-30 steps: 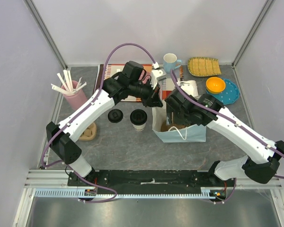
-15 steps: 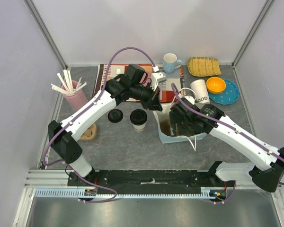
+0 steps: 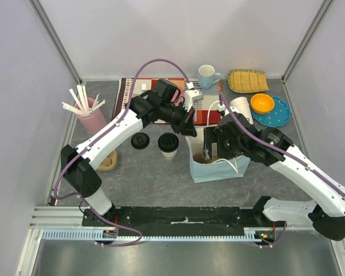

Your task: Pack the takeout coffee

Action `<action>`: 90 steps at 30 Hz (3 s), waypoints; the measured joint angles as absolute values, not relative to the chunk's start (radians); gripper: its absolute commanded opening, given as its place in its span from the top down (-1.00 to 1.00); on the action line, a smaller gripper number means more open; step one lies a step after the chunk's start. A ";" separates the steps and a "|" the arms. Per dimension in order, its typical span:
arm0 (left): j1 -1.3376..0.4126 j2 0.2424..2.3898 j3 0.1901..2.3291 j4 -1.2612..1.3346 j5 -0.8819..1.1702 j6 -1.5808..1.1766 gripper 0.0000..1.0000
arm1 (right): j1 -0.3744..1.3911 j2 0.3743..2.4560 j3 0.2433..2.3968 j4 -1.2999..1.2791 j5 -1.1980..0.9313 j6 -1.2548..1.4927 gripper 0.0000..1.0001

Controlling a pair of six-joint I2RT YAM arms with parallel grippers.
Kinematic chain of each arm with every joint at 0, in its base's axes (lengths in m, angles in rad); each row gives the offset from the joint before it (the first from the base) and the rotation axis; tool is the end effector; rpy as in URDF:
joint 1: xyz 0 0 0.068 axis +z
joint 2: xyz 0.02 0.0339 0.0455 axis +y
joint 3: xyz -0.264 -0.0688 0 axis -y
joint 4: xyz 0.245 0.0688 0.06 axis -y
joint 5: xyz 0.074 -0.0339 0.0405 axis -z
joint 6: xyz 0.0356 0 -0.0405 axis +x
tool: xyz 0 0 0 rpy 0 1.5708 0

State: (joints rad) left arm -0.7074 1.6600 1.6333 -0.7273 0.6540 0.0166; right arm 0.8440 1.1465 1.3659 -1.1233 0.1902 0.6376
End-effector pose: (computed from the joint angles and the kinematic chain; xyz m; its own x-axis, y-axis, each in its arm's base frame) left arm 0.2630 -0.2534 0.3599 -0.5061 0.4500 -0.7358 0.8613 0.3076 -0.4043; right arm 0.1411 0.1486 0.3804 -0.8101 -0.0314 -0.5854 -0.2164 0.9441 0.2488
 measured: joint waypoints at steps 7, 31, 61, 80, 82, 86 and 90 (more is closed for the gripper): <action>-0.707 1.665 1.642 -0.754 0.653 0.023 0.95 | 0.844 1.116 1.423 -1.096 0.202 0.631 -0.96; -0.707 1.738 1.819 -0.840 0.632 0.107 -0.48 | 0.844 1.187 1.665 -1.077 0.316 0.638 -0.96; -0.479 1.539 1.661 -0.929 0.468 0.252 -0.99 | 0.780 1.317 1.821 -1.047 0.347 0.453 -0.96; -0.536 1.415 1.243 -0.769 0.377 0.460 -0.99 | 0.631 1.306 1.776 -1.006 0.269 0.380 -0.96; -0.545 1.402 1.216 -0.738 0.390 0.480 -0.99 | 0.625 1.307 1.776 -1.003 0.261 0.377 -0.96; -0.550 1.396 1.190 -0.680 0.396 0.495 -0.99 | 0.602 1.307 1.774 -1.001 0.257 0.369 -0.96; -0.550 1.396 1.187 -0.620 0.426 0.495 -0.99 | 0.557 1.303 1.748 -0.995 0.239 0.357 -0.96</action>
